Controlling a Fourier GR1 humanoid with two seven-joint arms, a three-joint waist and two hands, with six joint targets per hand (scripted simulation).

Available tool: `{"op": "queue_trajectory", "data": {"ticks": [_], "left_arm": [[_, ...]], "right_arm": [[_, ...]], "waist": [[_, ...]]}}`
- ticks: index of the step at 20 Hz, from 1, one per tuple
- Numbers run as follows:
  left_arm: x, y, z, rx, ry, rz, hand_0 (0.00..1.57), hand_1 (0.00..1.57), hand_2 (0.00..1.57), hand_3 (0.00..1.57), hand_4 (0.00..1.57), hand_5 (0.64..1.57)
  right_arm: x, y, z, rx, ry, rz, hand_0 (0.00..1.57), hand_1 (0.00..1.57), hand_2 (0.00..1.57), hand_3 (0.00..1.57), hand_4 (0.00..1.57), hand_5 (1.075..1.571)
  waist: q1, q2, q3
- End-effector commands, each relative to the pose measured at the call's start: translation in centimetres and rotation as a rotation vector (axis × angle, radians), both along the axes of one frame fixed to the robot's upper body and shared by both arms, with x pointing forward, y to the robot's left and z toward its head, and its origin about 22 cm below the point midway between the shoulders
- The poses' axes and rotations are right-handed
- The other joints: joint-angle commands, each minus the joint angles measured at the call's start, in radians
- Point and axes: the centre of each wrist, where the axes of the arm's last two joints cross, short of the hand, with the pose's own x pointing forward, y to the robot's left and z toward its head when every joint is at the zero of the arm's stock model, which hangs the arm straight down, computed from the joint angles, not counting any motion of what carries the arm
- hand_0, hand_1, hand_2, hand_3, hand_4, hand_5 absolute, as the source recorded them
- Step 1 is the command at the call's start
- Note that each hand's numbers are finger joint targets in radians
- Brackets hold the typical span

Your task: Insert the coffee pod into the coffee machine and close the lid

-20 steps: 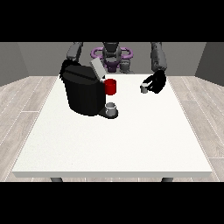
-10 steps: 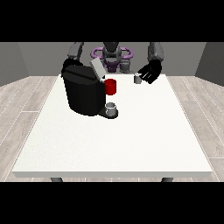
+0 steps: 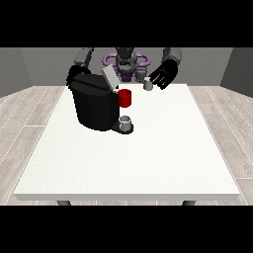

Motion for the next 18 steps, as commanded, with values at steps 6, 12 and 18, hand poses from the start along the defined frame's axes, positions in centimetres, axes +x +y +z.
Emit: {"op": "queue_trajectory", "data": {"ticks": [6,12,18], "left_arm": [[1.7,-1.5,7.9,-0.05,-0.081,0.054,1.24,1.24,1.26,1.2,0.48,1.571],[1.8,-0.3,9.9,-0.048,-0.153,0.066,1.28,1.28,1.33,1.27,0.52,1.571],[2.0,-1.2,10.0,-0.031,-0.151,0.048,1.28,1.28,1.3,1.24,0.49,1.571]], "right_arm": [[0.5,2.7,1.1,-0.002,-0.098,0.049,0.0,0.0,0.0,0.0,0.52,1.571],[1.5,3.9,4.8,-0.012,-0.138,0.054,0.0,0.0,0.0,0.0,0.51,1.571],[2.1,1.7,5.5,-0.049,-0.146,0.03,0.0,0.0,0.0,0.0,0.54,1.571]], "waist": [[-0.056,0.06,0.0003],[-0.106,0.124,-0.0002],[-0.095,0.134,-0.0001]]}}
